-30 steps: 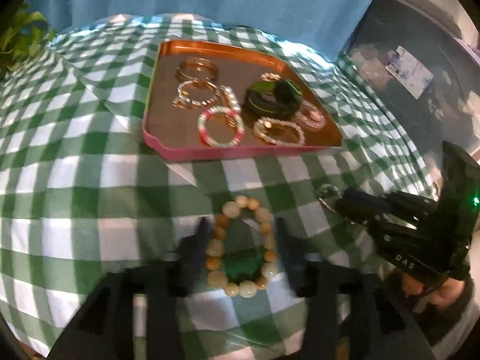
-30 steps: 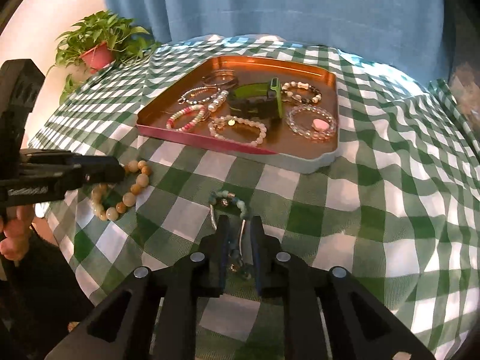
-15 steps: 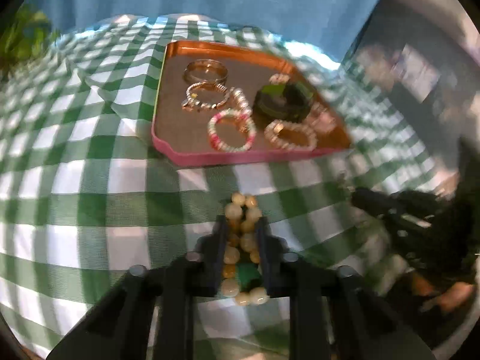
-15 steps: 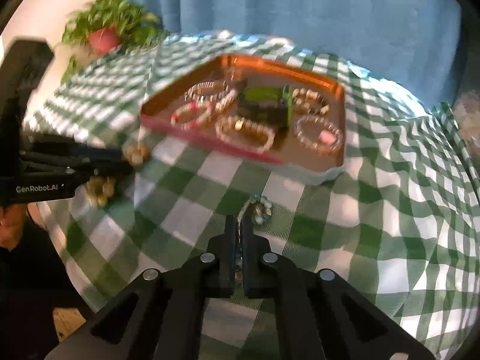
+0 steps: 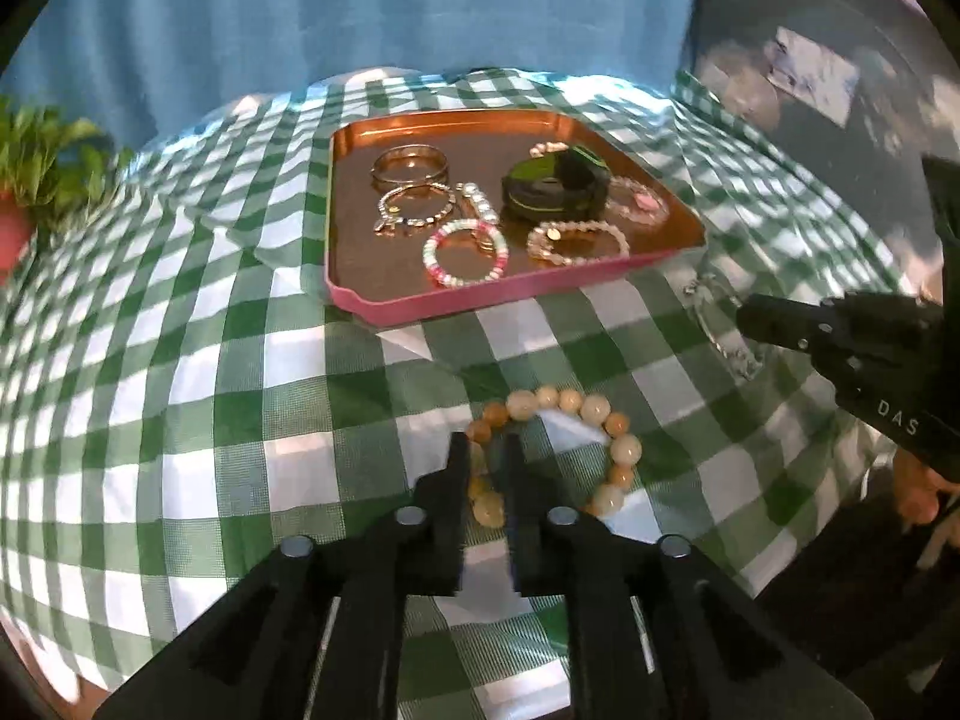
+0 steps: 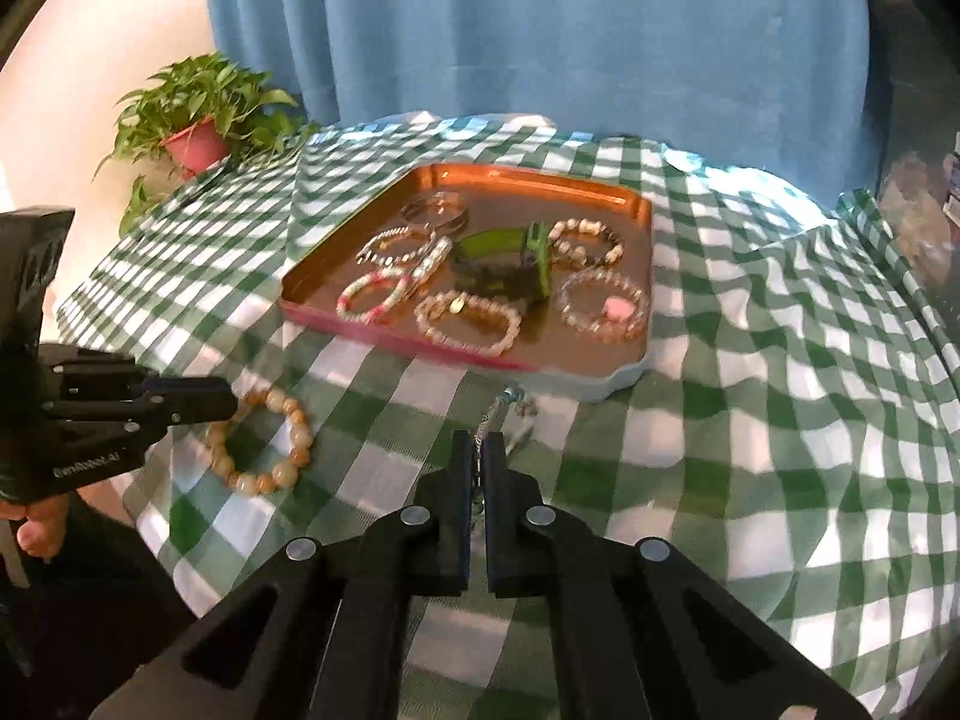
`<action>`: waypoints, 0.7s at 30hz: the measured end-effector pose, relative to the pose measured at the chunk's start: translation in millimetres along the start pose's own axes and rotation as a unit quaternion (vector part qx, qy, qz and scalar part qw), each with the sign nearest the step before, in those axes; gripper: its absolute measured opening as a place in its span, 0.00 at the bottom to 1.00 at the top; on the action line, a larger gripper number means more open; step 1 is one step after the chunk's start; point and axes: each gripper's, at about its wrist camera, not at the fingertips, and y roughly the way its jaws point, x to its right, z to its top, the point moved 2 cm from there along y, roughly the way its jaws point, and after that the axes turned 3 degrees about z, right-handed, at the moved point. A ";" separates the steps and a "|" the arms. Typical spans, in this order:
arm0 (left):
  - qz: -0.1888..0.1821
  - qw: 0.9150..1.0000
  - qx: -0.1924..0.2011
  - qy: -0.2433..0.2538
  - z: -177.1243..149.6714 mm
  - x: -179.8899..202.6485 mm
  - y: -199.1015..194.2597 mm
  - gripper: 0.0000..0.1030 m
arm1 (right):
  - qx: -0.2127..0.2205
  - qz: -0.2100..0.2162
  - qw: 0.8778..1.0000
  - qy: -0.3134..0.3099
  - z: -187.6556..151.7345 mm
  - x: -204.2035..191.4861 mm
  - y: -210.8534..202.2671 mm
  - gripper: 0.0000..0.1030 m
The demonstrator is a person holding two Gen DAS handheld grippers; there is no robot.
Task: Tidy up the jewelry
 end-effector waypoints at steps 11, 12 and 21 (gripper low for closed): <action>-0.003 0.999 -0.010 -0.040 3.4 -19.3 15.5 0.12 | -0.046 0.010 0.999 -0.013 -15.4 -4.6 23.5 0.06; -0.013 0.998 -0.013 -0.053 4.0 -23.3 15.5 0.12 | -0.045 0.008 0.999 -0.021 -16.0 -5.9 23.6 0.06; -0.020 0.997 0.034 -0.073 24.1 -14.4 -23.3 0.12 | -0.003 0.017 1.000 -0.005 4.1 -0.4 5.6 0.02</action>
